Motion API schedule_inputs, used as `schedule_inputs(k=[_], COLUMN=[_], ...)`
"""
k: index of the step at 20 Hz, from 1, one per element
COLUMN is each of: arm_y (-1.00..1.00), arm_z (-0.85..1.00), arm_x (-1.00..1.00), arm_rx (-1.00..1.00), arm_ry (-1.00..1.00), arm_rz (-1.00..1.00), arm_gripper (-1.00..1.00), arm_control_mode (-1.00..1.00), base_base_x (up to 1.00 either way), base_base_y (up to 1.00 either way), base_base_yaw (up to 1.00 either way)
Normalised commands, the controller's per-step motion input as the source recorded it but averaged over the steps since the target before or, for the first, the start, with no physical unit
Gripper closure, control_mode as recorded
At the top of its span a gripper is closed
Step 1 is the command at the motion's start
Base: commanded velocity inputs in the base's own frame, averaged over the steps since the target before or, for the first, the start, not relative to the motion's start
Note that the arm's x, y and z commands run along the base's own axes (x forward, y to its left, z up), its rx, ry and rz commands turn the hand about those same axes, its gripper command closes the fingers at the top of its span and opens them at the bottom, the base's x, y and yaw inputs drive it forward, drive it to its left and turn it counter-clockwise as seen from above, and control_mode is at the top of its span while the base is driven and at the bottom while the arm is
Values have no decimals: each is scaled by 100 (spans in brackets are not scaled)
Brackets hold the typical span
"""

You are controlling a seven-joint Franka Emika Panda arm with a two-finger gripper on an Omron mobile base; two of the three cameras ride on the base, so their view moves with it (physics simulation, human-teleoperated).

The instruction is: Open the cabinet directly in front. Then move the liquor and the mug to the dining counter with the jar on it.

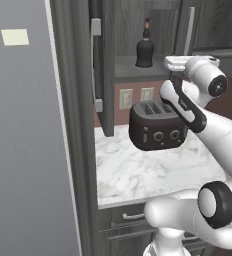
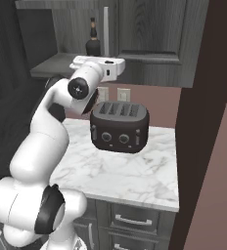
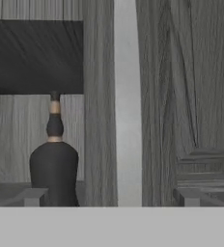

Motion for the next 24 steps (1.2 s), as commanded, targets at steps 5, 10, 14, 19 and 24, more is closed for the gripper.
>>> schedule_inputs(k=[5,10,14,19,24], arm_y=[-22,-3,-8,-19,-13], arm_z=[2,0,0,0,0], arm_x=[88,8,3,29,73], arm_rx=[1,0,0,1,5], arm_ry=[1,0,0,0,5], arm_rz=[0,0,3,0,2], arm_gripper=[-100,-100,-100,-100,-100], arm_control_mode=[-100,-100,-100,-100,-100], base_base_x=[0,0,0,0,0], base_base_y=[0,0,0,0,0], base_base_yaw=[0,0,0,0,0])
